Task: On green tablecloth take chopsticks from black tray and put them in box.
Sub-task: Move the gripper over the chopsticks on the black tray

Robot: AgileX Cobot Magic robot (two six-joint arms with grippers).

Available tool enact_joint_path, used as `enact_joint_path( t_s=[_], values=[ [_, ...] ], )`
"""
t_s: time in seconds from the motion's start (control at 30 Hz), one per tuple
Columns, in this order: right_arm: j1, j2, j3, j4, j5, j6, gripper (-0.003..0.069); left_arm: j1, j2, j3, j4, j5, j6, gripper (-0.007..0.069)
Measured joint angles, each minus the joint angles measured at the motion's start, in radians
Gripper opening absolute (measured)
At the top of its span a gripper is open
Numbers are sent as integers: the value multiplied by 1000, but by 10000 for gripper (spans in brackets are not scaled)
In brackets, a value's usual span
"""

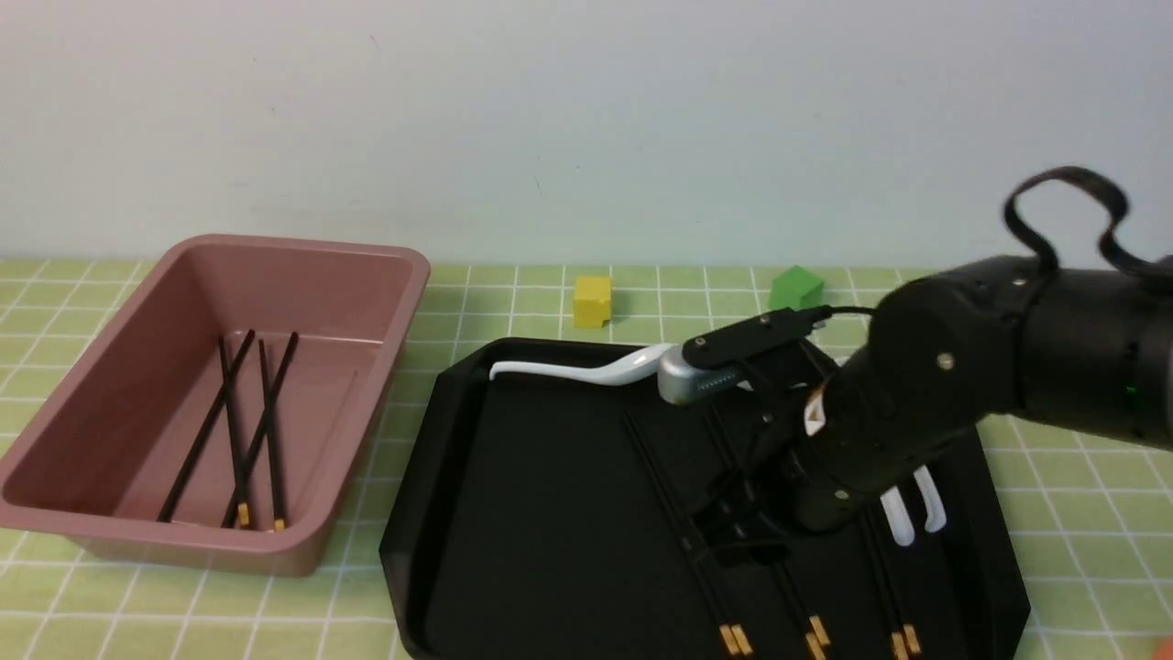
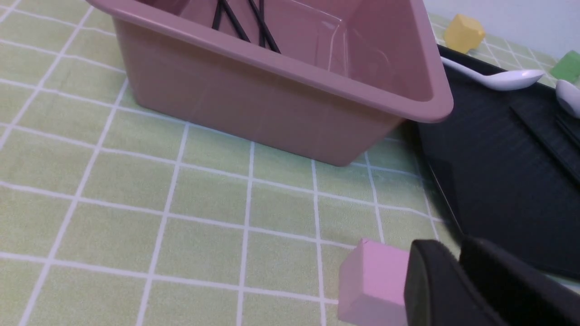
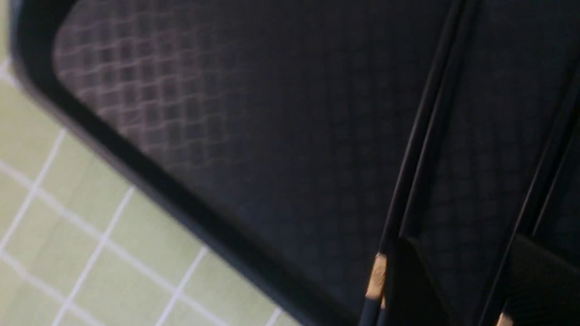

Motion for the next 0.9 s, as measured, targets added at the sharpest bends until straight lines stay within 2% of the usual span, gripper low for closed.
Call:
enact_joint_path(
  t_s=[0.13, 0.37, 0.67, 0.77, 0.8, 0.83, 0.9],
  values=[
    [3, 91, -40, -53, 1, 71, 351, 0, 0, 0, 0, 0, 0, 100],
    [3, 197, -46, -35, 3, 82, 353, 0, 0, 0, 0, 0, -1, 100],
    [3, 210, -52, -20, 6, 83, 344, 0, 0, 0, 0, 0, -1, 101],
    [3, 210, -52, -19, 16, 83, 312, 0, 0, 0, 0, 0, -1, 101],
    [3, 210, -52, -18, 29, 83, 265, 0, 0, 0, 0, 0, -1, 101],
    [3, 210, -52, -18, 34, 83, 250, 0, 0, 0, 0, 0, -1, 101],
    [3, 210, -52, -18, 57, 85, 145, 0, 0, 0, 0, 0, -1, 101]
  ],
)
